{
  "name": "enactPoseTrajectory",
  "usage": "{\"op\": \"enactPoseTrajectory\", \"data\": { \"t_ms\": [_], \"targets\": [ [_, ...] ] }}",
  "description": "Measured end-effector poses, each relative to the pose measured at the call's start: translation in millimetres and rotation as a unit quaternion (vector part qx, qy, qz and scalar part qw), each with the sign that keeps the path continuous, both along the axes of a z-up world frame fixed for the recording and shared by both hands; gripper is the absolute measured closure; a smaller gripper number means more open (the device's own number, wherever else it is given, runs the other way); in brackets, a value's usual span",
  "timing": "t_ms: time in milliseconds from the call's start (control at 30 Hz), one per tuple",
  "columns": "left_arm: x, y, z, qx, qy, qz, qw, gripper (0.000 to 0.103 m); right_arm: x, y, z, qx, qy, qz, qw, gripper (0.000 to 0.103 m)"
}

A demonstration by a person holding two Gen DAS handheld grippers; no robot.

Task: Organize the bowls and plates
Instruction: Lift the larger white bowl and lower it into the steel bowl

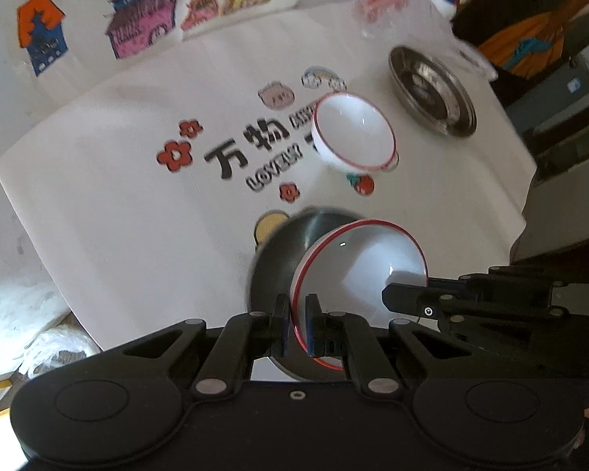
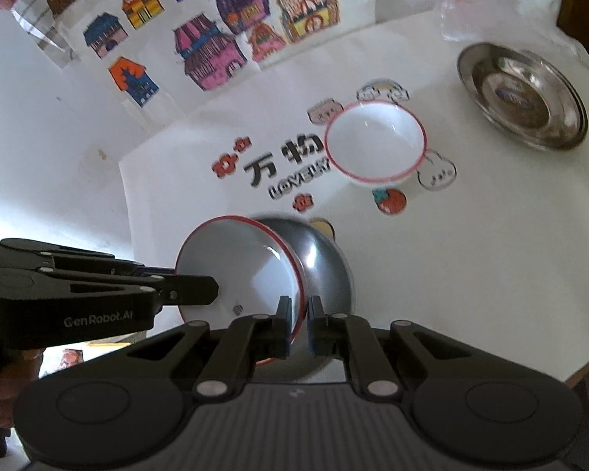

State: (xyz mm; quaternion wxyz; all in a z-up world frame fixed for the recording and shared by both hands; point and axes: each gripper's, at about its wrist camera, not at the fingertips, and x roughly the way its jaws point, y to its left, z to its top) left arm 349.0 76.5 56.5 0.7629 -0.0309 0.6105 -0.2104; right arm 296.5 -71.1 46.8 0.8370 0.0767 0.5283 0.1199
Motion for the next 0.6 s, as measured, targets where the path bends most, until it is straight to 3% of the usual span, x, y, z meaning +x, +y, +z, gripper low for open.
{"op": "enactPoseTrajectory", "data": {
  "t_ms": [600],
  "targets": [
    [-2,-3,-25,0.024,0.038,0.009,0.9989,0.095,1,4,-23,-0.016,0.033,0.008,0.999,0.094]
  ]
}}
